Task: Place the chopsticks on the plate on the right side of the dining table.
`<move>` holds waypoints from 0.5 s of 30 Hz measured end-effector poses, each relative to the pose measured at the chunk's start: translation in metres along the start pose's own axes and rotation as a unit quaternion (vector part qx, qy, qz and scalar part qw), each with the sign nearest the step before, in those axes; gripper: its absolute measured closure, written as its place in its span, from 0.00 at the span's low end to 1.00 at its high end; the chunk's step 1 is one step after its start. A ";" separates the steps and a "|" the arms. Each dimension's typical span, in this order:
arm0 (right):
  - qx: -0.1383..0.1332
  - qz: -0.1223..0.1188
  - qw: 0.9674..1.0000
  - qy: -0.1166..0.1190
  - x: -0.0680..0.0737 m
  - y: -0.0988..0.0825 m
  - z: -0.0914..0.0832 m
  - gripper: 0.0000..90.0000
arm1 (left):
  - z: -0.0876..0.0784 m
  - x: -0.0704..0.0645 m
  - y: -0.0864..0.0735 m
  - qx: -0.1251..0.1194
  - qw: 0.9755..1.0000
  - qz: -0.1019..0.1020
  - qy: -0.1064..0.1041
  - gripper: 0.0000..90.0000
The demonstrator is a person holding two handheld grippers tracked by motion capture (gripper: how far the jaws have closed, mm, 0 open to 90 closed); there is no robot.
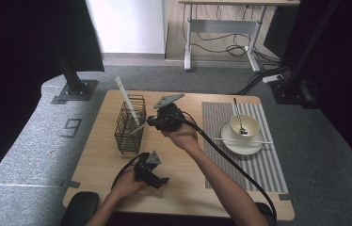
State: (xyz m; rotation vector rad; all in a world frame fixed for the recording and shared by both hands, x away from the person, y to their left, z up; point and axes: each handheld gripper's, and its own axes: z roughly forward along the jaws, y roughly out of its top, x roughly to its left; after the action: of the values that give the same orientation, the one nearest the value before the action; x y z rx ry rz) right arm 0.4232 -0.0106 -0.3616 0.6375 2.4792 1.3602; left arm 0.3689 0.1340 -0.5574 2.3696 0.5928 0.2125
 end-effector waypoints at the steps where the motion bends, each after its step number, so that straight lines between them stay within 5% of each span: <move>1: -0.001 0.002 1.000 0.000 0.000 0.000 -0.002 0.91 | 0.000 0.000 0.000 0.000 1.000 0.000 0.000 0.00; 15: -0.020 0.025 0.999 0.005 -0.009 0.004 -0.047 0.91 | 0.001 0.000 0.000 -0.002 1.000 -0.001 -0.001 0.00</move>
State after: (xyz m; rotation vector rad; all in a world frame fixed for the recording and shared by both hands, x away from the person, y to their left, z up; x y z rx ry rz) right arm 0.4127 -0.0475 -0.3328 0.6882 2.4532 1.4314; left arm 0.3691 0.1336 -0.5578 2.3646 0.5930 0.2100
